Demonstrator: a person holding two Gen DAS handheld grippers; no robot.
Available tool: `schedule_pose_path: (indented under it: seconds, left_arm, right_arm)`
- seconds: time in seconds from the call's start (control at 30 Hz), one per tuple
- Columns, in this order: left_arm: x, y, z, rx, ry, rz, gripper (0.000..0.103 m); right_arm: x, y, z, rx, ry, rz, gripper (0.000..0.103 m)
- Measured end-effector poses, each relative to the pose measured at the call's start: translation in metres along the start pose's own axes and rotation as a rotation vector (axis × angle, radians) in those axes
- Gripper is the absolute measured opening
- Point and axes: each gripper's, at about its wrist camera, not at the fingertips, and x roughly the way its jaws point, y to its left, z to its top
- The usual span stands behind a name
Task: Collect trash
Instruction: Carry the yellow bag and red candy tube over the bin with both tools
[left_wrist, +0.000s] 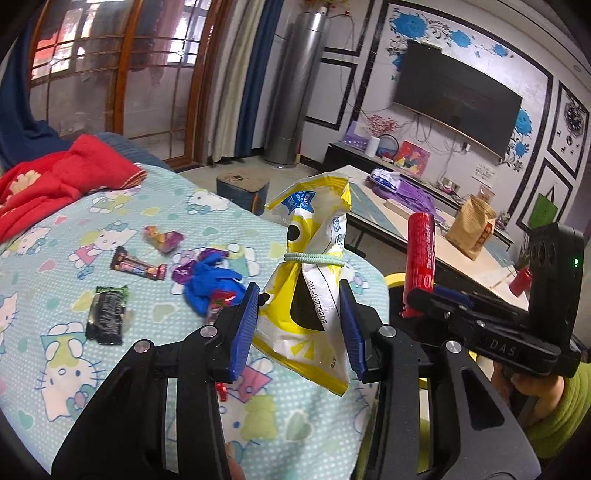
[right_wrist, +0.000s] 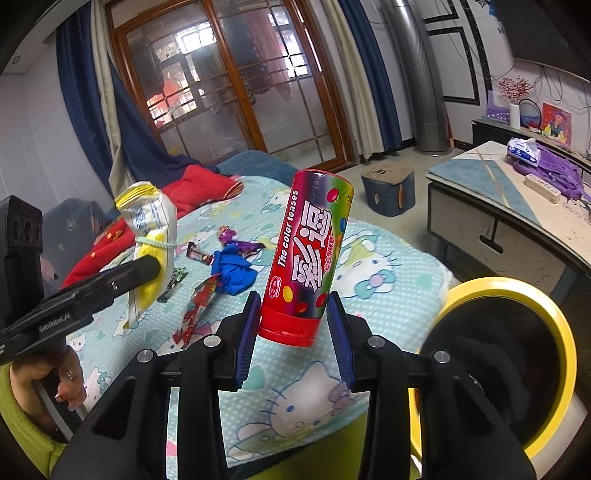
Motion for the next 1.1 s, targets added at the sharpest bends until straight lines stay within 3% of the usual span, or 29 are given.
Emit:
schedule_pose_path:
  seconds: [1.1]
  left_arm:
    - [0.042,-0.086,-0.020,0.131,0.077,-0.168,0.035]
  right_arm:
    - [-0.049,-0.097,-0.024,0.154,-0.043,-0.226,0.035]
